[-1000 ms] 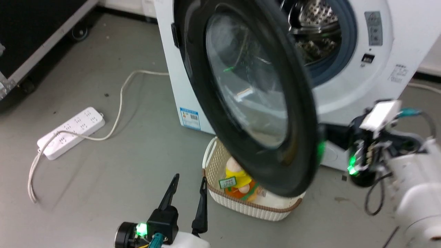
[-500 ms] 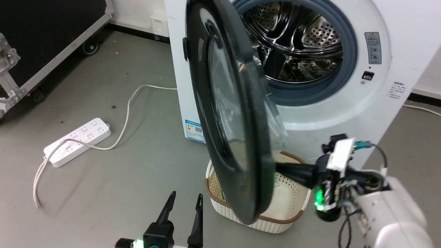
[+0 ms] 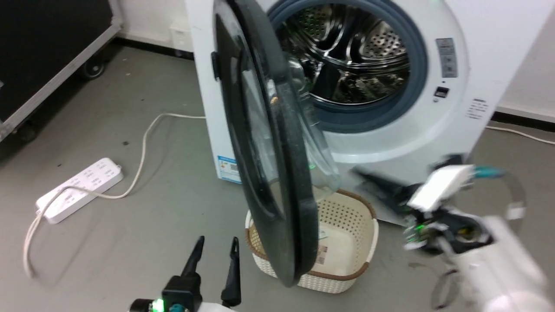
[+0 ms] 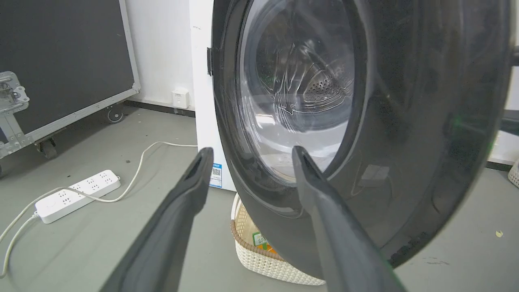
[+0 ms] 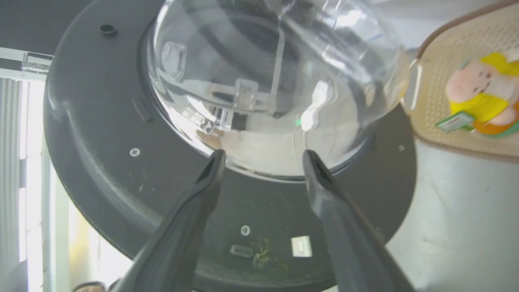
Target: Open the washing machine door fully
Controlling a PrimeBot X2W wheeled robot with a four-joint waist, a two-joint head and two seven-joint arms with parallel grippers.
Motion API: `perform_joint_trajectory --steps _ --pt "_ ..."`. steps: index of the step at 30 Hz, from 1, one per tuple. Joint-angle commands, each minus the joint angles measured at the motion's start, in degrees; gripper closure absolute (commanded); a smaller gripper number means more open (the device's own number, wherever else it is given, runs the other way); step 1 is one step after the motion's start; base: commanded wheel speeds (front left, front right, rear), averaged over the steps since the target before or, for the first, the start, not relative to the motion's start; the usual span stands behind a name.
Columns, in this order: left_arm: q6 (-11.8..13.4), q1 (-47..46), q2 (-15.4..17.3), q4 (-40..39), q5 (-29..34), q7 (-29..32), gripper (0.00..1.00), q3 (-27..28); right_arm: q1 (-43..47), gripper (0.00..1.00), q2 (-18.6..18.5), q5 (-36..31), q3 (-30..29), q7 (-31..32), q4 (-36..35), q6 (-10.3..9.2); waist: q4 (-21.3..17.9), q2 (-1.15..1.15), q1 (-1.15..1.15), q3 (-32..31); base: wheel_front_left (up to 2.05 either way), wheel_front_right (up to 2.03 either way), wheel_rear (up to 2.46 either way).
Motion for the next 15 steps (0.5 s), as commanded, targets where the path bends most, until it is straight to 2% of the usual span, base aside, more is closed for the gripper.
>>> perform_joint_trajectory --steps 1,6,10,13,15 --pt "-0.4 0.0 0.1 -0.4 -0.2 -0.3 0.0 0.5 2.1 0.0 -2.7 -2.8 -0.2 -4.0 -3.1 0.07 -1.1 0.0 0.0 -0.4 0.0 0.0 0.0" --pt "-1.5 0.1 0.1 -1.1 -0.7 -0.3 0.0 2.1 9.5 0.0 -12.2 -20.1 3.5 -23.9 -19.4 0.07 -4.2 0.0 0.0 -1.3 0.0 0.0 0.0" --pt "-2.2 0.8 0.1 -1.7 -1.1 -0.3 0.0 3.8 16.7 0.0 -19.1 -36.2 5.4 -40.3 -27.1 0.07 -7.1 0.0 0.0 -2.3 0.0 0.0 0.0" --pt "-3.2 1.6 0.1 -1.8 -1.5 -0.3 0.0 4.8 22.4 0.0 -20.3 -47.2 3.4 -48.2 -29.2 0.07 -9.2 0.0 0.0 -2.9 0.0 0.0 0.0" --pt "-3.7 1.9 0.1 -1.7 -1.7 -0.3 0.0 5.4 26.3 0.0 -18.3 -53.3 -0.4 -50.1 -30.8 0.07 -10.3 0.0 0.0 -3.1 0.0 0.0 0.0"
